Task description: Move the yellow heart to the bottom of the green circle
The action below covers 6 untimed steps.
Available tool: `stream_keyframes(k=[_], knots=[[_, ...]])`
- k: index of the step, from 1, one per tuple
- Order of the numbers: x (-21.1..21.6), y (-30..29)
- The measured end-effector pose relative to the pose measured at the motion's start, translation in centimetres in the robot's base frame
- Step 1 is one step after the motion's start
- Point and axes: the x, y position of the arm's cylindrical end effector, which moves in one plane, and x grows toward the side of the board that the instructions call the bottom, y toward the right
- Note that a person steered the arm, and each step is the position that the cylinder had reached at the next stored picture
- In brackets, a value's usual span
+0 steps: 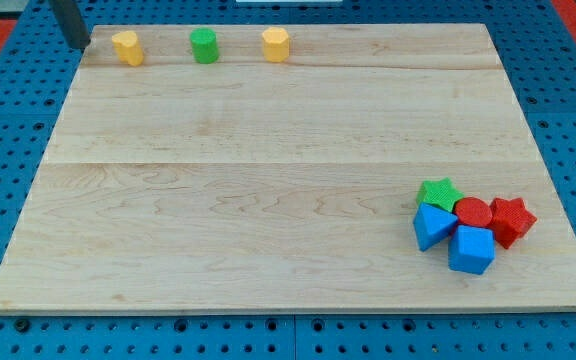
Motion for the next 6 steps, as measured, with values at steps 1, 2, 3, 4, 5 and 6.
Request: stream_keyframes(k=[1,2,3,4,5,6], knots=[[0.0,1.5],[0.0,3.6],[0.4,5.8],[1.3,4.5],[2.1,6.8],[1.6,12.2]])
